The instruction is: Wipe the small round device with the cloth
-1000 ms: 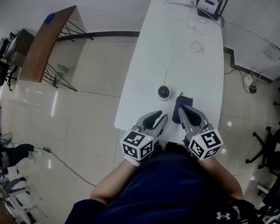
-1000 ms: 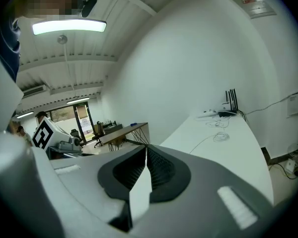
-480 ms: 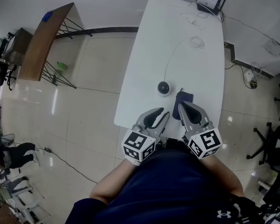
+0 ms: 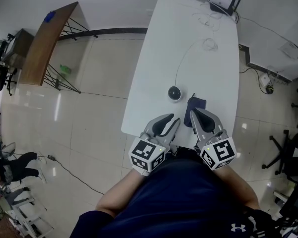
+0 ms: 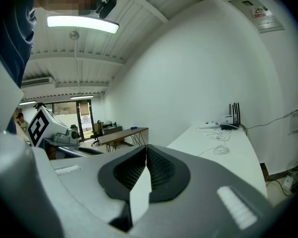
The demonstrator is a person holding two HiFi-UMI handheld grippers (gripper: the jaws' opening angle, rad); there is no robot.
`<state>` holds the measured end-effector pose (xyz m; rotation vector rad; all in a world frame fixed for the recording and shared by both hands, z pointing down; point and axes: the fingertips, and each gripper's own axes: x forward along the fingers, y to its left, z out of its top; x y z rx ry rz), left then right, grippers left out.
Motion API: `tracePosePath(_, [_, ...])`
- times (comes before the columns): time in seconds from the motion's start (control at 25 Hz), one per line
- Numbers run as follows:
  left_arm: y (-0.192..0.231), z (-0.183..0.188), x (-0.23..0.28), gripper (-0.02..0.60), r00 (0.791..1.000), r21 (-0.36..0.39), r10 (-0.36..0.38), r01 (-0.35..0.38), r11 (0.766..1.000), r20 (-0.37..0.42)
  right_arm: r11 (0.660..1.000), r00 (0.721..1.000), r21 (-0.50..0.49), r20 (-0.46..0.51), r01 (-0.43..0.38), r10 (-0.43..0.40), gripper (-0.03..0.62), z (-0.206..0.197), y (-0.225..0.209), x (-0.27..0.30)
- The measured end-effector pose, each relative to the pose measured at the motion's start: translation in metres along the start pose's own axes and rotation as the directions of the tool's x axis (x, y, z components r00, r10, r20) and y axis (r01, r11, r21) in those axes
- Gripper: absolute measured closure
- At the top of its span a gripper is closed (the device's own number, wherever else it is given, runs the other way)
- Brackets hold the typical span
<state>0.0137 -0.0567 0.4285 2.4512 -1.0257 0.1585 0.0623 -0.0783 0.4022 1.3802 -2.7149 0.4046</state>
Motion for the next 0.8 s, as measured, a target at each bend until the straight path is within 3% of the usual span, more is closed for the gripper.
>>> tracePosePath(0.8, [-0.0004, 0.0026, -0.0012, 0.485, 1.000, 0.011, -0.007, 0.007, 1.000, 0.006, 1.000, 1.000, 0.001, -0.006, 0.006, -0.006, 0.580, -0.0027, 0.0021, 0.0001])
